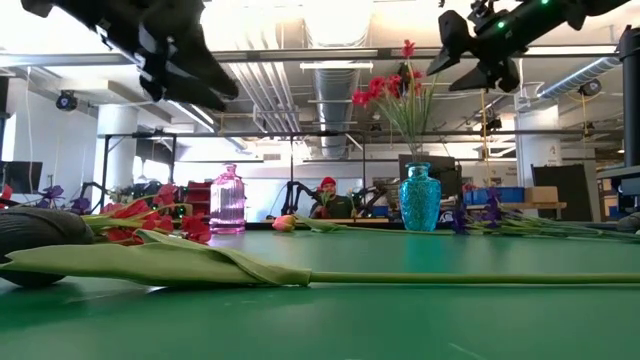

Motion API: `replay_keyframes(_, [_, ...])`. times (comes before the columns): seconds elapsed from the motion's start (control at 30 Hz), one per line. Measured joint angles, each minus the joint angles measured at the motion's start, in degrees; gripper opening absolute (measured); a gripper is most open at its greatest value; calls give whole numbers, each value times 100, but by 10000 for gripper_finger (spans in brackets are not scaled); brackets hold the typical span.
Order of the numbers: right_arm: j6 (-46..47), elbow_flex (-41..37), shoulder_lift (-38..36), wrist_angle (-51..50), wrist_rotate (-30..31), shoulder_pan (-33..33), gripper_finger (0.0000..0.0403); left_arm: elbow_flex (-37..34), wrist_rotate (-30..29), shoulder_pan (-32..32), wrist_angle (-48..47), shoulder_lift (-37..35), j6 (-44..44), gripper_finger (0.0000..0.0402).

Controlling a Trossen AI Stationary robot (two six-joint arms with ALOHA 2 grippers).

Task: Sort flowers into vase by color
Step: Put the bottom pink flower into the blue vase

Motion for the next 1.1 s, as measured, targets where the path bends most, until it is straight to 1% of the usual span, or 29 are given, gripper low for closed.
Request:
replay_keyframes(0.1, [132, 0, -103, 0, -327, 0, 305, 185, 444, -4, -552, 18, -405, 283])
replay_keyframes(0.27, [311, 5, -220, 9, -919, 0, 304, 562, 785, -35, -1781, 29, -1135, 283])
replay_keyframes(0.4, [313, 75, -221, -22, -1072, 2, 304, 869, 1196, -132, -2506, 40, -1617, 283])
replay_keyframes(0.57, [355, 261, -215, -215, -1299, 0, 304, 987, 1644, -409, -2794, 51, -2284, 283])
replay_keyframes(0.7, [548, 430, -215, -799, -1506, 2, 304, 969, 1802, -779, -3127, 152, -2940, 283])
replay_keyframes(0.87, [716, 599, -210, -1807, -1818, 1, 304, 966, 1969, -1218, -3394, 357, -3729, 283])
replay_keyframes(1.03, [862, 619, -208, -2528, -1822, 0, 304, 964, 2095, -1579, -3404, 657, -4394, 283])
replay_keyframes(1.1, [878, 600, -208, -2726, -1823, 0, 304, 964, 2269, -1656, -3449, 777, -4683, 283])
